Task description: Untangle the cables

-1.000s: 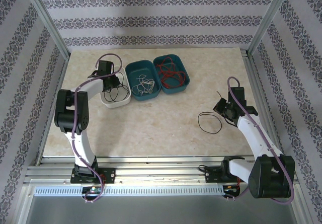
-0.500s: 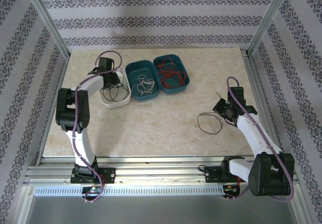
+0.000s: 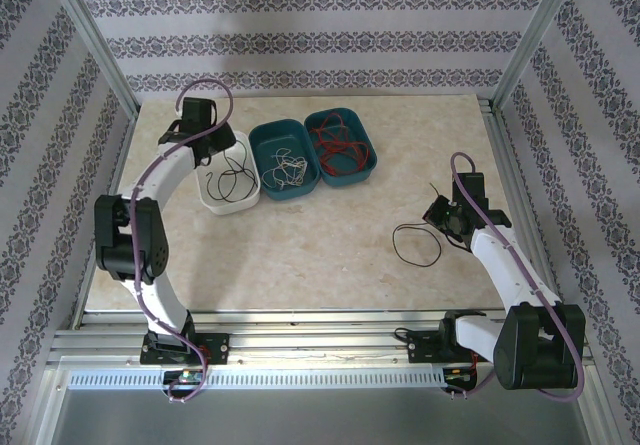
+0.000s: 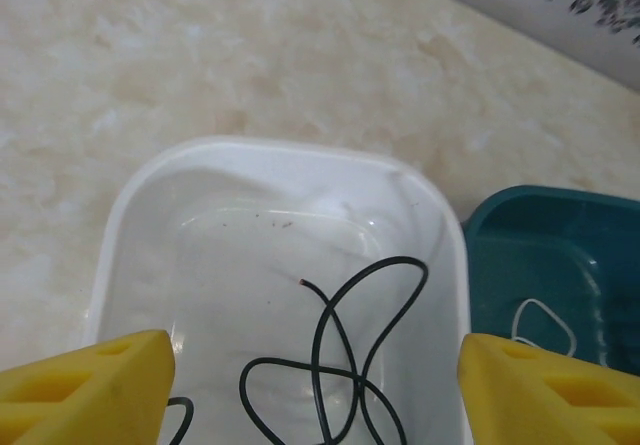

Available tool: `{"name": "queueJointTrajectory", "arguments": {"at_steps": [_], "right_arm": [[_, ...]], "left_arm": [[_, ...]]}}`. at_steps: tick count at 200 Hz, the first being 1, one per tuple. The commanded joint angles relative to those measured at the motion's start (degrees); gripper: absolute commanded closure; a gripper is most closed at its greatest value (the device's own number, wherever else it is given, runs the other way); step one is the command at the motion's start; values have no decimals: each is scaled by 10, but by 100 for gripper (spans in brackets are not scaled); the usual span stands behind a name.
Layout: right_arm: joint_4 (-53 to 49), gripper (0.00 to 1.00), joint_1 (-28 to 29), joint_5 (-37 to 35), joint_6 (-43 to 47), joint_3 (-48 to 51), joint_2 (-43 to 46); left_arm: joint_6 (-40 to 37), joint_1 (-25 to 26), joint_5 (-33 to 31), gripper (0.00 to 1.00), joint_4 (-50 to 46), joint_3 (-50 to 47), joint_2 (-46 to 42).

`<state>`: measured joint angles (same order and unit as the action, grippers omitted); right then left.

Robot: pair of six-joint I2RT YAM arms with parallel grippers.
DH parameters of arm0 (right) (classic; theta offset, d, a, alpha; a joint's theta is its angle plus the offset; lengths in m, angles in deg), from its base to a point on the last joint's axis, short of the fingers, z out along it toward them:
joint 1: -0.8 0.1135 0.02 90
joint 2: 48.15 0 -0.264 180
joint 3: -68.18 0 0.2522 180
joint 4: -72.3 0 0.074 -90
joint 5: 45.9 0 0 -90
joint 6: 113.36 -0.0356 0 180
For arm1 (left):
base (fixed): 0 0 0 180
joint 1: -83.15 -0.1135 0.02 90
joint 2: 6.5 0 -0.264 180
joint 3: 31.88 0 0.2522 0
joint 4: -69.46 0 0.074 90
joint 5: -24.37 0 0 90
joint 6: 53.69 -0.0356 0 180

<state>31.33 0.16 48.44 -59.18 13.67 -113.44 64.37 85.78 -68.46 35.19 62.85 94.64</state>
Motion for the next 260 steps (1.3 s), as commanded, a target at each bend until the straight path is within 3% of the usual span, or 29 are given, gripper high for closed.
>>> {"name": "queueJointTrajectory", "arguments": {"at_steps": [1,43,64,114,173,213,260], "right_arm": [[6,100,-5,8,-5,-12,2],[14,100,-4,29,-22,-8,5],[31,100,-4,71,-45,-7,6],[42,100,7,116,-96,-19,45],[53,100,27,101,-162,-10,114],[55,100,31,80,-192,-4,152],[58,100,33,62,-208,-1,179]], "left_arm": [[-17,5,1,19,-19,-13,-49],[-59,72,35,1,26,-82,-141],[-80,137,67,1,98,-151,-179],[-86,285,74,1,227,-256,-212],[-40,396,155,27,297,-245,-130],[-53,460,170,31,301,-188,-59],[-43,491,183,34,309,-151,-14]]}}
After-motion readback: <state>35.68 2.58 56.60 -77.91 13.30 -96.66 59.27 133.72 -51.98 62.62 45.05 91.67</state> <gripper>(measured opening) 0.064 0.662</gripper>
